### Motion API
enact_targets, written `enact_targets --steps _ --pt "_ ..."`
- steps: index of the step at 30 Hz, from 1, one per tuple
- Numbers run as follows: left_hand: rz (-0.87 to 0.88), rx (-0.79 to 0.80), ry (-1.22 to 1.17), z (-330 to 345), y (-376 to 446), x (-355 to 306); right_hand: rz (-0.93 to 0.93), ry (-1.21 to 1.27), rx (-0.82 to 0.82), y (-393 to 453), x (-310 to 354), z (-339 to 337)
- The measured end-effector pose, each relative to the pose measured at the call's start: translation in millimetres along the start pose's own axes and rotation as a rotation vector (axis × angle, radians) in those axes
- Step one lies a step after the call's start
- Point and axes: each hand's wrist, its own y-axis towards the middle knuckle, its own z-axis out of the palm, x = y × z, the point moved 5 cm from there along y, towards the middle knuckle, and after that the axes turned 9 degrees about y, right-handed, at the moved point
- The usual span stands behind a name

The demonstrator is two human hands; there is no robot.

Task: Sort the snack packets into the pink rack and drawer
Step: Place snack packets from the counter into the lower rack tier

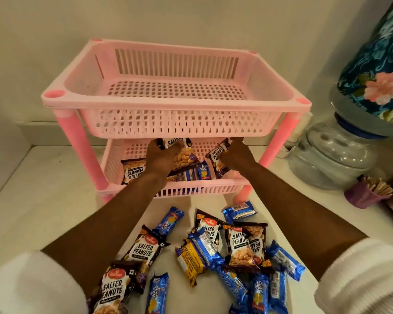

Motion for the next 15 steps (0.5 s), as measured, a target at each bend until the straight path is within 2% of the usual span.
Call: enact_targets --steps 4,9,15 --pt "-0.064 -0.022 -0.012 -3 10 10 0.058 -0.077 0.029 12 -13 9" --pt "-0.100 -0.001 -0.028 -7 16 22 0.013 -0.466 0.188 9 -21 19" --pt "-0.100 0.044 -0.040 -8 15 19 -0.144 -0.706 0.094 7 -8 20"
